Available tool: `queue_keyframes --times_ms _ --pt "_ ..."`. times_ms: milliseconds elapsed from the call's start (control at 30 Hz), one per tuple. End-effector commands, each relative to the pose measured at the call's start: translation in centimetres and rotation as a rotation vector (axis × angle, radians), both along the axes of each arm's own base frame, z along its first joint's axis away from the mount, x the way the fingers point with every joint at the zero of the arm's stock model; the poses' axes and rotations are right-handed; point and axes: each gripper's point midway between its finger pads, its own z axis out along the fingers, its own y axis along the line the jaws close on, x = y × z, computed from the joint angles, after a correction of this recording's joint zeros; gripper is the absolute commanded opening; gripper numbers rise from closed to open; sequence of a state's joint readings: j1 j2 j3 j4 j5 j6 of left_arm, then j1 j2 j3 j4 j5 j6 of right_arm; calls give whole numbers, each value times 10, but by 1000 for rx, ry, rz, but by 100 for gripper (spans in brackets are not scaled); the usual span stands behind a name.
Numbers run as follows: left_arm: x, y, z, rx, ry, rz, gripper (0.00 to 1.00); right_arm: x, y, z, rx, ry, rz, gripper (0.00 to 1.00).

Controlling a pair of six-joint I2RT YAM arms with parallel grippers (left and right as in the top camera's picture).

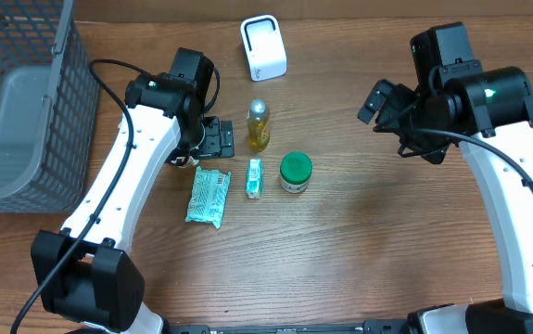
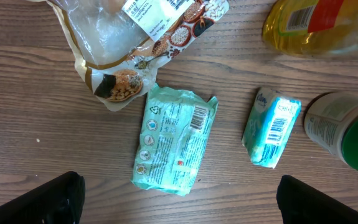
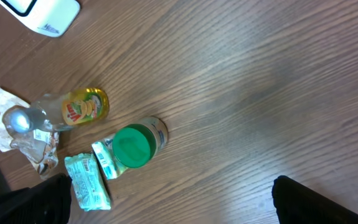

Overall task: Scan the item barcode
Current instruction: 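Move the right gripper over the green-lidded jar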

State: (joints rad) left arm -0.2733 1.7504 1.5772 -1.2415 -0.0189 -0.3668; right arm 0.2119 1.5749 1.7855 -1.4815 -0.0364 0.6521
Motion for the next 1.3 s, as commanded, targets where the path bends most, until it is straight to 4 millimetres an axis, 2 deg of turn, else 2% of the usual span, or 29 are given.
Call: queue_keyframes --times_ms 0,300,800,1000,1267 --pt "1 1 2 -7 -6 11 100 1 0 1 -4 -11 -7 100" --pt "1 1 2 -7 -6 11 100 -2 0 0 0 4 -4 100" --pt "1 1 2 -7 -6 10 100 -12 1 -3 38 64 -135 100" --pt "1 1 2 -7 -6 11 99 -15 13 -3 37 67 -182 100" --pt "1 1 2 -7 -6 11 99 -23 42 -4 40 63 -252 100"
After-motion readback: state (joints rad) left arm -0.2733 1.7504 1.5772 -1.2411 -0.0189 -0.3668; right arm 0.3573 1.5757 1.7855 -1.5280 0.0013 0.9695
